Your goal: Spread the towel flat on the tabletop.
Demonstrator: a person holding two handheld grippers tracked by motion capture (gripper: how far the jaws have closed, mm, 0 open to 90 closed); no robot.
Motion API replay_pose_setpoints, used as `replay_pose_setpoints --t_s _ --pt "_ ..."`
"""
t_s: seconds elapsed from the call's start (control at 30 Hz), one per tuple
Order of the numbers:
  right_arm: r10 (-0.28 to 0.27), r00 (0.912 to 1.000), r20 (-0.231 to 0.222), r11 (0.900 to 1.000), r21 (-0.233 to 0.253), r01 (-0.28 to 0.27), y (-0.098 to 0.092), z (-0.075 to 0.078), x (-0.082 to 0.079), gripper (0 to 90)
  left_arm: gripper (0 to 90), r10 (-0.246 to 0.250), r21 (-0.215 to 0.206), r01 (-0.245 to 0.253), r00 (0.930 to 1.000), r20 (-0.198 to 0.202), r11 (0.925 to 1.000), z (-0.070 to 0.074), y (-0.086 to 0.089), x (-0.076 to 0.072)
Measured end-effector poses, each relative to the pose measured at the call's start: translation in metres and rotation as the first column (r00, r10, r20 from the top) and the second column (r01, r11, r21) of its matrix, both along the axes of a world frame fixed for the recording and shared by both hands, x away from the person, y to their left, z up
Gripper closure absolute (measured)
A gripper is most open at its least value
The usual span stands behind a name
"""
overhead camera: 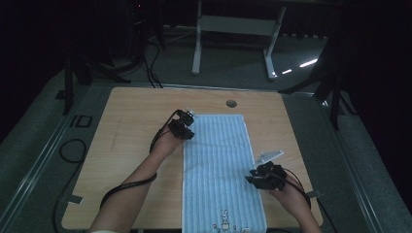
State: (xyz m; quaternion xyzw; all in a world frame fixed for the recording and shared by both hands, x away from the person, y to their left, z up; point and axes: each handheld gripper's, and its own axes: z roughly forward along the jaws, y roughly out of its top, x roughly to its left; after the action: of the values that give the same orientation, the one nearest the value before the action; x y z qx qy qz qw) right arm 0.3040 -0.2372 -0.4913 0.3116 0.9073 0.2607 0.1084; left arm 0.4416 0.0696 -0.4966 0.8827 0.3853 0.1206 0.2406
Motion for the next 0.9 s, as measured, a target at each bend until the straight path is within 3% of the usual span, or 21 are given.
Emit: replay_pose_setpoints --t_s 0.13,0.17,0.27,0.43,0.47,0.5,0.6,0.73,0.9 --pt "-0.05 0.9975 0.051 0.999 0.006 0.05 0.005 0.003 0.022 67.1 75.9 -0.069 -0.023 0.069 0.9971 -0.03 0.9974 0.001 -0.005 -0.023" --pt "-0.079 0.9957 0.05 0.997 0.001 0.079 0.007 -0.002 0.035 67.9 75.9 -0.071 -0.018 0.071 0.9971 -0.028 0.9973 -0.004 -0.007 -0.029" --pt "-0.104 0.9929 0.058 0.995 0.0 0.104 0.009 -0.007 0.045 68.0 75.8 -0.067 -0.013 0.066 0.9971 -0.036 0.9977 -0.011 -0.007 -0.031" --pt "-0.171 0.9841 0.046 0.985 -0.024 0.172 0.015 -0.033 0.072 68.5 75.8 -0.048 0.014 0.049 0.9961 -0.074 0.9987 -0.033 -0.007 -0.025" --pt "-0.171 0.9841 0.046 0.985 -0.024 0.172 0.015 -0.033 0.072 68.5 75.8 -0.048 0.014 0.049 0.9961 -0.074 0.9987 -0.033 -0.007 -0.025" --pt "-0.185 0.9823 0.032 0.981 -0.045 0.186 0.016 -0.042 0.079 69.3 75.8 -0.044 -0.001 0.044 0.9966 -0.069 0.999 -0.034 -0.006 -0.023" --pt "-0.204 0.9789 0.017 0.979 -0.015 0.204 0.014 -0.043 0.085 69.5 75.8 -0.04 -0.001 0.04 0.9971 -0.064 0.9992 -0.035 -0.005 -0.018" --pt "-0.208 0.9781 0.006 0.978 -0.029 0.208 0.014 -0.042 0.097 69.4 75.7 -0.02 -0.008 0.02 0.9979 -0.062 0.9998 -0.035 -0.006 -0.008" --pt "-0.249 0.9683 -0.02 0.968 -0.016 0.249 0.012 -0.042 0.113 70.0 75.5 -0.005 -0.003 0.005 0.9983 -0.058 1.0 -0.035 -0.007 0.005"
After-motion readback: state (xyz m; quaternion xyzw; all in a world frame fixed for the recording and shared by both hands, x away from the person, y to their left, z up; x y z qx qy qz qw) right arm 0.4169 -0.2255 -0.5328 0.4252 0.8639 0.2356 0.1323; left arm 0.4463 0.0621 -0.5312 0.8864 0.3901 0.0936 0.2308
